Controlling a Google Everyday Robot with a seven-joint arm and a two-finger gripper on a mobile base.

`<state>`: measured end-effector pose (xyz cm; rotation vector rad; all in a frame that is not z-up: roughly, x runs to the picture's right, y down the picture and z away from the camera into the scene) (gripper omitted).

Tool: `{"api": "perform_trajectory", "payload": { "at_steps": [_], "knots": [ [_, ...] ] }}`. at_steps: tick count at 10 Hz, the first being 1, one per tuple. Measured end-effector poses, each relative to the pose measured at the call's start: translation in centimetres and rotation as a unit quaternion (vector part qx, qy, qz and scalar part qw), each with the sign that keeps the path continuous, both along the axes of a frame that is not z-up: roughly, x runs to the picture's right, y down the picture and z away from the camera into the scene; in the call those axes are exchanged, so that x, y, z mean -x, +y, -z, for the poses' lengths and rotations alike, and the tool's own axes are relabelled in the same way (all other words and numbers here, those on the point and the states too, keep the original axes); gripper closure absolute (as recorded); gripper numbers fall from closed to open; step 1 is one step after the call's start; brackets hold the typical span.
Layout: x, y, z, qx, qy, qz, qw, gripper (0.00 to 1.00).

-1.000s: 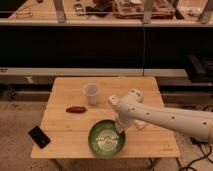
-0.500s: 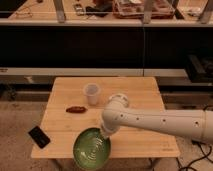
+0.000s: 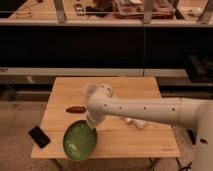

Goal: Drag the ceramic bowl in a circle

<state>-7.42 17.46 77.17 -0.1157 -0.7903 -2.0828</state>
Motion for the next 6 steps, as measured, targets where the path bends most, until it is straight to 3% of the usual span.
{"api": "perform_trajectory", "payload": {
  "at_steps": [3,6],
  "knots": [
    [1.7,-1.5,-2.6,0.023,-0.003,-0.009,0.9997,0.83],
    [-0.4,-2.0,-6.5,0.045,0.035,-0.004,0.9984,0.83]
  ]
}}
